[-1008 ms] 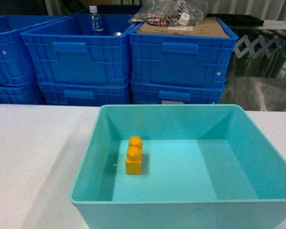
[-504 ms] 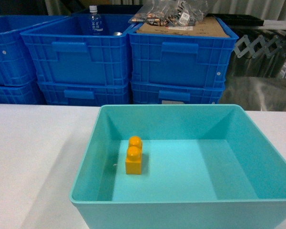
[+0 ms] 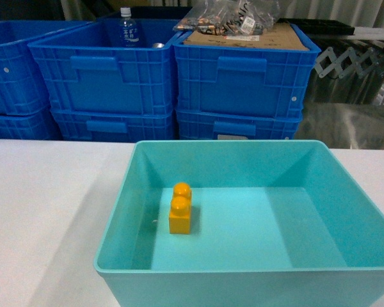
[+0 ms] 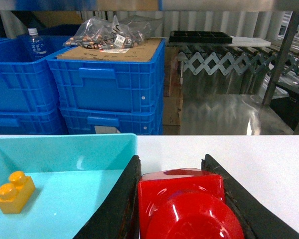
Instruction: Pick red block from blue box to shelf
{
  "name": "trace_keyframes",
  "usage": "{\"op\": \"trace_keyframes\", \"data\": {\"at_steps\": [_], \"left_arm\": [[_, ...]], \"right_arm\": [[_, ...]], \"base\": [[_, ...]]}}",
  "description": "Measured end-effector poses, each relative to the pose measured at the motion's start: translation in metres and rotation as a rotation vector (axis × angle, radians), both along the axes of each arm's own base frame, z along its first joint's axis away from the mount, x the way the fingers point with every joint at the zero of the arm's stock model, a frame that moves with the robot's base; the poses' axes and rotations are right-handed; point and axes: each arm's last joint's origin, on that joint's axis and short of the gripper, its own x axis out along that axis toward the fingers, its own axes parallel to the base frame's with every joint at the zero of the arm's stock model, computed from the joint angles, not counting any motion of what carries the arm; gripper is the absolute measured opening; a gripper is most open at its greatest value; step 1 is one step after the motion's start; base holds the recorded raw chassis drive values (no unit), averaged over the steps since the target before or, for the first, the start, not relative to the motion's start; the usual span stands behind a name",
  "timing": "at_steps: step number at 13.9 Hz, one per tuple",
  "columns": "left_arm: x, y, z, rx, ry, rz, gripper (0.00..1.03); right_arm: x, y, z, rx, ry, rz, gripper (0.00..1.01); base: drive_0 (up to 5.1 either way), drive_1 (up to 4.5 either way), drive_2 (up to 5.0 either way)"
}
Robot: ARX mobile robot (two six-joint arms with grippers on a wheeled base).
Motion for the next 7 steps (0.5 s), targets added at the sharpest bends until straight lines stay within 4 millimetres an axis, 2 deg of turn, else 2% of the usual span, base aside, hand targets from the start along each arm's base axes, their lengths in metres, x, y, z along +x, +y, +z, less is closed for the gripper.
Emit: {"op": "trace_keyframes", "data": {"at_steps": [3,7], "left_arm": [[0.0,0.0,0.0,0.0,0.0,0.002,0.98],[0.0,0.0,0.0,0.0,0.0,0.003,0.98]], "right_arm": [[0.001,-0.015,-0.013,-0.004,0.018,-0.019,0.29],[-0.017,-0.014,-0.028,-0.005,0.042,0.005,0.29]], "base": [[0.0,0.0,0.0],[0.0,0.0,0.0]]}}
